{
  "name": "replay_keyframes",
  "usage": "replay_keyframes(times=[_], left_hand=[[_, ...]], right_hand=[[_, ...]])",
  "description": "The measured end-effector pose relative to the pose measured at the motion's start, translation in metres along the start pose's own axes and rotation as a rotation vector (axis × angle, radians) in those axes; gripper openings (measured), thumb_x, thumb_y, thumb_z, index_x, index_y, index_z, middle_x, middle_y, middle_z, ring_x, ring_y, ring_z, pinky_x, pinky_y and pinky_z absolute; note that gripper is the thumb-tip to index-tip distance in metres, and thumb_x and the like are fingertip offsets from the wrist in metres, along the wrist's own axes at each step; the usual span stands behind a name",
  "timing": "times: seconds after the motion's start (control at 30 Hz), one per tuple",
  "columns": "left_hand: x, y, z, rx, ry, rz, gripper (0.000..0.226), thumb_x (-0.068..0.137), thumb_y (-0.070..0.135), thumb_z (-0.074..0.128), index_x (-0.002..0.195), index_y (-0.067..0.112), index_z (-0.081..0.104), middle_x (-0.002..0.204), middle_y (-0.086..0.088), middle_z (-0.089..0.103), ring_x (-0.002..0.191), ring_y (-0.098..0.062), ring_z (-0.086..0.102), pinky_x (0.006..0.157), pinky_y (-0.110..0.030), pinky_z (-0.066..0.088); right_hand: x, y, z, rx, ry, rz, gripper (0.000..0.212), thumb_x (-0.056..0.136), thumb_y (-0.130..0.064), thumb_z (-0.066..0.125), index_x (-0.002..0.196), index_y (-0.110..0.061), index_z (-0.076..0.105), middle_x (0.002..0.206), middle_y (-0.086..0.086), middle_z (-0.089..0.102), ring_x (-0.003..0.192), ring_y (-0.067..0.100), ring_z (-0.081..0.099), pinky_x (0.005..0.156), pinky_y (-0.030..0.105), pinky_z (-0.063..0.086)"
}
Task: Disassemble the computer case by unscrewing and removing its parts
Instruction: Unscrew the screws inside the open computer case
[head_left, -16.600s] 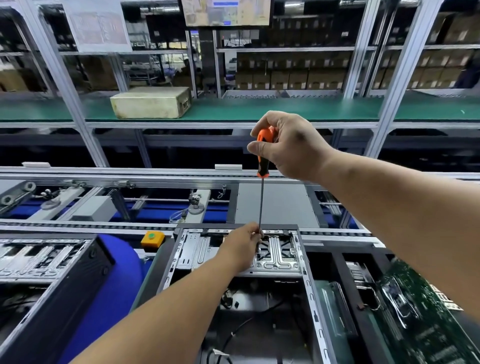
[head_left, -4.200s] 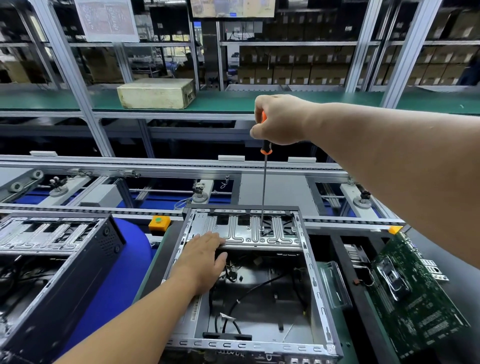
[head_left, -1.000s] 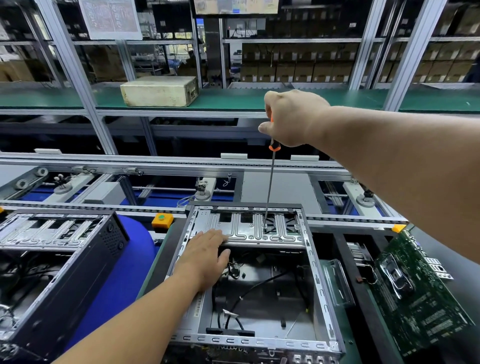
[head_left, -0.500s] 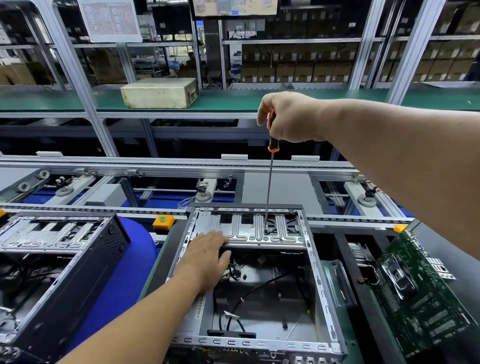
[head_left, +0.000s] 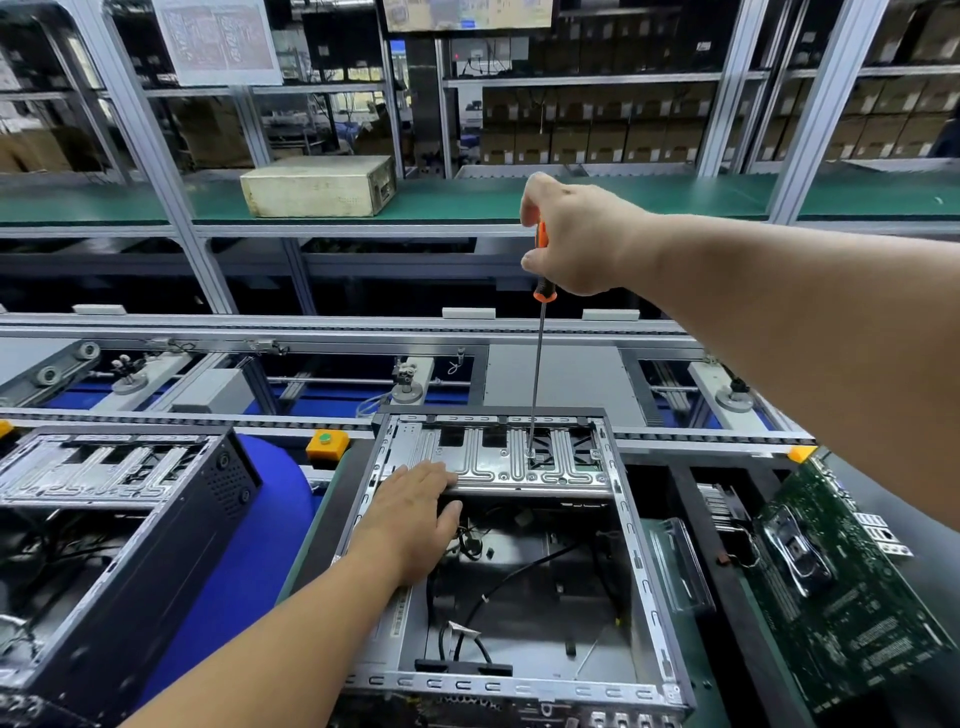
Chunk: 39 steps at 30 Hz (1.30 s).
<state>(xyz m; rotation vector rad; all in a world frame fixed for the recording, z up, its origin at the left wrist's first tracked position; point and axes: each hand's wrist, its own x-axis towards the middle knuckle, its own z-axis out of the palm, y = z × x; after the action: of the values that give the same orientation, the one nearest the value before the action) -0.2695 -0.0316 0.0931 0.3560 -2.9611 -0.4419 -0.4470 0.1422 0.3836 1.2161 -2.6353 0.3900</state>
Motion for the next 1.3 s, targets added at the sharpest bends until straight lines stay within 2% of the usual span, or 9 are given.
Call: replay_keyframes(times=[0.1,0.2,0.37,0.5,0.6,0.73,0.93,1.1,1.3], left_hand=[[-0.001,0.001,-0.001,0.000,0.000,-0.003,0.044,0.106,0.045,0.045,0.146,0.027,0.050,0.146,0.009,0.049,0.137,-0.016,0.042,0.126,-0.035,0.021],[-0.001,0.002,-0.002,-0.005,0.008,-0.003,0.042,0.106,0.045,0.046,0.144,0.027,0.051,0.143,0.009,0.051,0.132,-0.015,0.044,0.124,-0.036,0.026],[-0.002,0.002,-0.003,-0.005,0.001,-0.006,0.042,0.106,0.044,0.046,0.144,0.028,0.050,0.144,0.010,0.051,0.132,-0.015,0.044,0.123,-0.037,0.028],[-0.002,0.003,-0.004,-0.008,0.001,-0.008,0.043,0.106,0.044,0.046,0.146,0.028,0.050,0.146,0.010,0.050,0.135,-0.014,0.042,0.125,-0.038,0.026],[-0.003,0.004,-0.004,-0.006,0.003,-0.006,0.043,0.107,0.043,0.046,0.146,0.028,0.050,0.145,0.010,0.050,0.135,-0.013,0.042,0.125,-0.037,0.025],[-0.002,0.005,-0.006,0.002,0.001,-0.006,0.042,0.107,0.043,0.046,0.145,0.026,0.051,0.143,0.010,0.051,0.133,-0.014,0.044,0.124,-0.038,0.026],[-0.003,0.006,-0.006,0.015,-0.014,-0.006,0.043,0.107,0.042,0.045,0.146,0.026,0.050,0.146,0.008,0.050,0.138,-0.017,0.043,0.125,-0.036,0.024],[-0.002,0.006,-0.006,0.025,-0.023,-0.007,0.045,0.107,0.044,0.043,0.148,0.026,0.048,0.149,0.008,0.048,0.140,-0.016,0.041,0.127,-0.036,0.020],[-0.002,0.005,-0.004,0.032,-0.020,-0.006,0.047,0.107,0.045,0.043,0.150,0.026,0.047,0.150,0.008,0.047,0.141,-0.015,0.040,0.129,-0.036,0.017]], right_hand=[[-0.001,0.002,-0.003,0.170,-0.014,0.070,0.030,0.094,-0.014,0.060,0.119,-0.025,0.048,0.098,-0.005,0.053,0.082,0.016,0.056,0.060,0.031,0.044],[-0.003,0.003,-0.005,0.291,-0.018,0.122,0.036,0.091,-0.006,0.059,0.118,-0.028,0.053,0.100,-0.002,0.056,0.081,0.018,0.062,0.058,0.030,0.049],[-0.005,0.001,-0.006,0.385,-0.048,0.132,0.039,0.085,0.000,0.057,0.110,-0.030,0.061,0.107,0.001,0.063,0.087,0.020,0.069,0.073,0.038,0.062],[-0.006,0.002,-0.001,0.230,-0.046,0.045,0.033,0.088,-0.024,0.071,0.115,-0.028,0.052,0.097,-0.006,0.060,0.081,0.014,0.063,0.060,0.028,0.047],[-0.008,0.004,0.005,0.010,0.021,-0.035,0.044,0.089,-0.048,0.071,0.116,-0.026,0.044,0.093,-0.006,0.057,0.084,0.022,0.056,0.066,0.036,0.044],[-0.009,0.006,0.011,-0.041,0.119,-0.079,0.041,0.091,-0.049,0.070,0.112,-0.024,0.045,0.089,0.000,0.059,0.083,0.028,0.056,0.066,0.037,0.041],[-0.010,0.006,0.009,0.095,0.071,-0.010,0.039,0.094,-0.029,0.070,0.123,-0.022,0.046,0.094,0.002,0.057,0.086,0.026,0.056,0.070,0.038,0.045],[-0.010,0.007,0.002,0.235,0.013,0.090,0.048,0.089,-0.003,0.066,0.125,-0.029,0.048,0.097,-0.002,0.056,0.079,0.013,0.058,0.055,0.024,0.043],[-0.015,0.009,0.001,0.292,0.001,0.092,0.048,0.088,0.002,0.064,0.120,-0.032,0.052,0.095,-0.003,0.060,0.080,0.013,0.062,0.053,0.020,0.044]])
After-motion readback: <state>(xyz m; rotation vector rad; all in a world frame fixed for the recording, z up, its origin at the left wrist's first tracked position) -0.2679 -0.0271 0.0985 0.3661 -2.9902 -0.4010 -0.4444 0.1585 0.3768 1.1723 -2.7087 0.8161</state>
